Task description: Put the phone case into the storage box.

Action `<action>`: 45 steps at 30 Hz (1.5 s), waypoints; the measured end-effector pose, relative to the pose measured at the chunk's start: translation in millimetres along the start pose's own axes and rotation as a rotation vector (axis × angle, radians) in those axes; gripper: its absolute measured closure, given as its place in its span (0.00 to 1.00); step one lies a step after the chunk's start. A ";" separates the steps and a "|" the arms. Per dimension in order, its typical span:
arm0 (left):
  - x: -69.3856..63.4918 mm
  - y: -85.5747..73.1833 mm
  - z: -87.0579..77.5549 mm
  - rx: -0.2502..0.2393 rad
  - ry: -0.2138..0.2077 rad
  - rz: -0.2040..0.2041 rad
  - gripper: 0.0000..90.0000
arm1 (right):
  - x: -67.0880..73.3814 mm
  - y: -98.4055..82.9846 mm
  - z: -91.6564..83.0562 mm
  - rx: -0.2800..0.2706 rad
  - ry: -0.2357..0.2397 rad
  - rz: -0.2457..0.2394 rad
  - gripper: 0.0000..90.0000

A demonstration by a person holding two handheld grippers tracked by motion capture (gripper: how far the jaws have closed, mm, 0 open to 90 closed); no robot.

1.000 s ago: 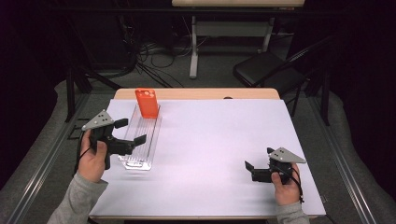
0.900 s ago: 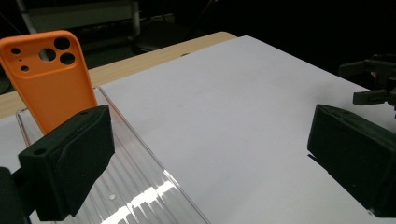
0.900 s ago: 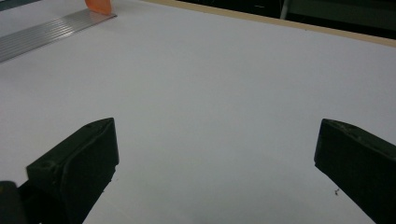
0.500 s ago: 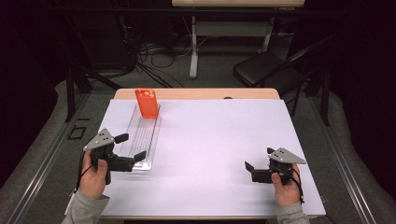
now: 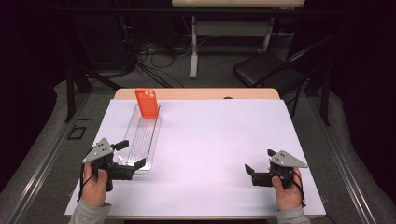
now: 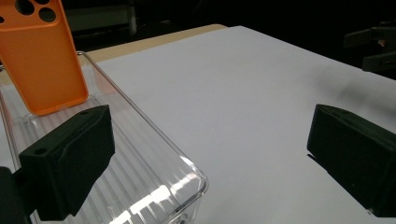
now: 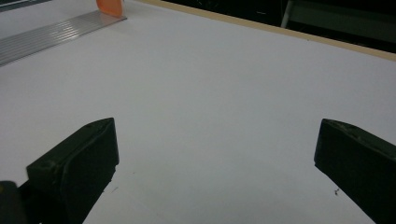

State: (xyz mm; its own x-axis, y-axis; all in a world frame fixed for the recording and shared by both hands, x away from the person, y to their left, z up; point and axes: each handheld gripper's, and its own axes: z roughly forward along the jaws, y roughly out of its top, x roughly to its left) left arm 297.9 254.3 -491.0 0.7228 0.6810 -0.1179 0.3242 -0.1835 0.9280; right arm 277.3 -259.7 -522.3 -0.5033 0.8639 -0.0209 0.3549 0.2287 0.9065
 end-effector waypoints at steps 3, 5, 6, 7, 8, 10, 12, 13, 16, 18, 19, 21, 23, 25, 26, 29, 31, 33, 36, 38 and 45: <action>1.1 -6.3 -1.7 -0.007 -0.001 -0.012 0.01 | 2.6 -0.9 -3.5 0.011 0.004 -0.004 0.00; 2.1 -10.3 -3.0 -0.009 -0.001 -0.019 0.01 | 3.8 -1.1 -6.1 0.012 0.007 -0.012 0.00; 2.9 -12.4 -3.7 -0.011 0.002 -0.021 0.01 | 4.9 -1.4 -7.7 0.015 0.009 -0.010 0.00; 4.0 -14.2 -4.7 -0.009 0.002 -0.020 0.01 | 5.3 -1.9 -9.0 0.015 0.011 -0.017 0.00; 4.5 -16.3 -5.3 -0.007 0.006 -0.023 0.01 | 6.2 -2.8 -10.1 0.016 0.011 -0.017 0.00; 6.0 -20.1 -6.5 -0.007 0.016 -0.021 0.01 | 7.8 -5.3 -12.4 0.020 0.013 -0.023 0.00; 7.6 -23.5 -7.8 -0.008 0.024 -0.027 0.01 | 8.8 -8.2 -14.7 0.025 0.012 -0.028 0.00; 8.1 -25.1 -8.3 -0.008 0.025 -0.034 0.01 | 9.4 -9.8 -15.7 0.028 0.009 -0.027 0.00; 9.3 -30.0 -8.5 -0.010 0.025 -0.038 0.01 | 9.7 -14.5 -18.1 0.034 0.004 -0.024 0.00; 9.9 -32.2 -9.1 -0.007 0.031 -0.035 0.01 | 8.1 -16.6 -18.7 0.034 0.005 -0.010 0.00; 10.6 -33.1 -9.7 -0.008 0.035 -0.031 0.01 | 6.9 -17.2 -18.5 0.030 0.005 -0.002 0.00; 12.4 -35.4 -10.6 -0.017 0.039 -0.038 0.01 | 4.6 -17.9 -18.9 0.027 -0.001 0.009 0.00; 14.2 -37.5 -11.4 -0.024 0.040 -0.051 0.01 | 2.5 -19.2 -19.1 0.020 -0.009 0.019 0.00; 16.1 -39.0 -12.2 -0.028 0.051 -0.044 0.01 | 0.2 -21.0 -19.1 0.020 -0.015 0.031 0.00; 16.4 -39.4 -12.4 -0.032 0.050 -0.050 0.01 | -1.3 -22.5 -18.7 0.021 -0.016 0.038 0.00; 17.5 -39.9 -14.0 -0.042 0.055 -0.059 0.01 | -4.1 -25.6 -17.0 0.022 -0.013 0.052 0.01; 17.7 -40.2 -14.2 -0.050 0.056 -0.062 0.01 | -5.7 -28.0 -15.3 0.023 -0.010 0.072 0.01; 18.0 -40.3 -14.6 -0.053 0.064 -0.058 0.01 | -7.5 -29.7 -14.3 0.027 -0.002 0.091 0.01; 19.8 -41.2 -16.4 -0.061 0.073 -0.065 0.01 | -10.1 -31.6 -13.5 0.029 -0.002 0.103 0.01; 21.5 -42.1 -17.2 -0.065 0.078 -0.070 0.01 | -11.3 -32.8 -12.9 0.034 -0.006 0.110 0.01; 25.2 -43.5 -20.1 -0.085 0.091 -0.096 0.01 | -12.8 -35.7 -8.9 0.055 0.001 0.130 0.02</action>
State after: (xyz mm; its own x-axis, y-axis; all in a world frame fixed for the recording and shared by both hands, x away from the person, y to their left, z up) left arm 289.8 293.6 -527.2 0.6316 0.7546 -0.1783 0.3332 -0.0565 0.9411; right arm 264.0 -283.0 -550.6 -0.4510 0.8874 0.0958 0.4596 0.1389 0.8772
